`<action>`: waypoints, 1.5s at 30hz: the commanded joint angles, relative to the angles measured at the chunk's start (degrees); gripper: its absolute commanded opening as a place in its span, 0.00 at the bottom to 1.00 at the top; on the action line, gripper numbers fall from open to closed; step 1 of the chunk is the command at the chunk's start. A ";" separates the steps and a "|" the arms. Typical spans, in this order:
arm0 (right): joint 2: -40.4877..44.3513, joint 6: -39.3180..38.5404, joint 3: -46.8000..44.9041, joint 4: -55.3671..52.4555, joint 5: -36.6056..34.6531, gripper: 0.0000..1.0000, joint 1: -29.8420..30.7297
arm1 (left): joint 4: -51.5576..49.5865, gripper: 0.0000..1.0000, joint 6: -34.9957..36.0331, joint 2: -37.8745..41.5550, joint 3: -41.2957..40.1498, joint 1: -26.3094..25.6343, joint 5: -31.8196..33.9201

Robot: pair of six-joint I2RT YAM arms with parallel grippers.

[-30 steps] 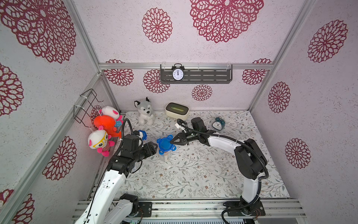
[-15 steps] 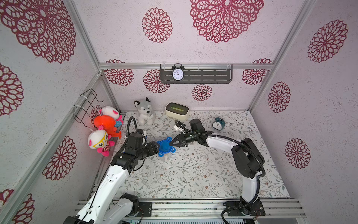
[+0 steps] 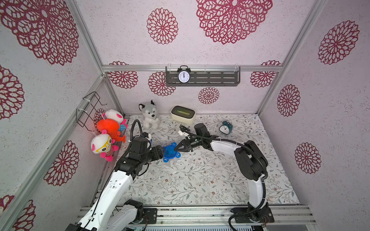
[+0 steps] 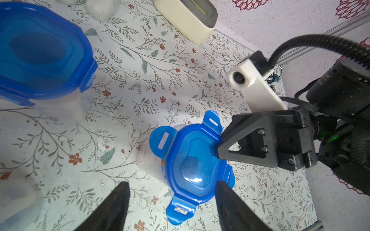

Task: Pack away toiletry kits
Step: Close the lid on the container.

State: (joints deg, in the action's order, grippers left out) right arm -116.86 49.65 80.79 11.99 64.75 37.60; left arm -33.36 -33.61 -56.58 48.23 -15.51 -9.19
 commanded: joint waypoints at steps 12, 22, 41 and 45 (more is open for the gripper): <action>-1.79 -0.63 4.28 -1.25 1.72 0.06 -0.16 | 2.52 0.69 0.55 -3.38 0.02 -1.33 -0.38; -3.10 -3.27 5.85 -5.09 0.69 0.06 -0.17 | 4.00 0.68 0.03 -6.37 -0.21 -2.41 -0.88; -0.95 -10.99 7.36 -14.59 -6.11 0.27 -0.07 | -5.09 0.53 -3.59 -14.50 1.07 -3.46 6.90; 0.99 -12.52 7.44 -15.75 -9.72 0.37 0.01 | -6.96 0.51 -3.97 -14.62 1.43 -3.40 8.72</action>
State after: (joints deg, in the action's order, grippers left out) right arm -118.37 40.40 87.88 0.73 60.86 37.67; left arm -32.42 -37.58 -69.52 50.65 -19.11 -5.85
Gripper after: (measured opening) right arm 0.360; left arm 0.510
